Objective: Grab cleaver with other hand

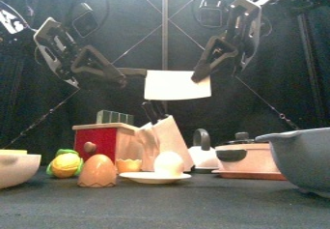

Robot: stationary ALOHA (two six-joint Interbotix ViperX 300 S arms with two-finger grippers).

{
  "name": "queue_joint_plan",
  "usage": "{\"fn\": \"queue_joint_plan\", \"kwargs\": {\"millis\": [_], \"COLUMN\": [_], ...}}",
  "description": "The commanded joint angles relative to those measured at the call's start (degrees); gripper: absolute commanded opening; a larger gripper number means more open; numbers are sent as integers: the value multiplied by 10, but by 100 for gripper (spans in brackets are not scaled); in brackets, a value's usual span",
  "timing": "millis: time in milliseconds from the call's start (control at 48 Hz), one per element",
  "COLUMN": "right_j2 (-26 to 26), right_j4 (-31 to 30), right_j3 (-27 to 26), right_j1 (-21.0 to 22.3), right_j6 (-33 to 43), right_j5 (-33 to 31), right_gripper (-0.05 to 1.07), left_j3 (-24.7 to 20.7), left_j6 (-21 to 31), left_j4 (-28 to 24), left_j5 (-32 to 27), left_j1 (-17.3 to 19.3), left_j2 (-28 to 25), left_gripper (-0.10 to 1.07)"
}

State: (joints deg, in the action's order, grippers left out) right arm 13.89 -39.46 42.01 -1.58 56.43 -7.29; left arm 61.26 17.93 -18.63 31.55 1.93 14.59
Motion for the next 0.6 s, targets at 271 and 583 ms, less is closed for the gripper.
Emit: {"fn": "queue_joint_plan", "kwargs": {"millis": [271,583], "right_j2": [1,-1], "right_j4": [0,0], "right_j3": [-16,-15], "right_j1": [2,2], "right_j6": [1,2], "right_j5": [4,3], "right_gripper": [38,38], "left_j3": [-7,-10], "left_j6": [0,0], "left_j4": [0,0], "left_j5": [-3,-4], "left_j1": [-10,-11], "left_j2": [-4,-17], "left_gripper": [46,46]}}
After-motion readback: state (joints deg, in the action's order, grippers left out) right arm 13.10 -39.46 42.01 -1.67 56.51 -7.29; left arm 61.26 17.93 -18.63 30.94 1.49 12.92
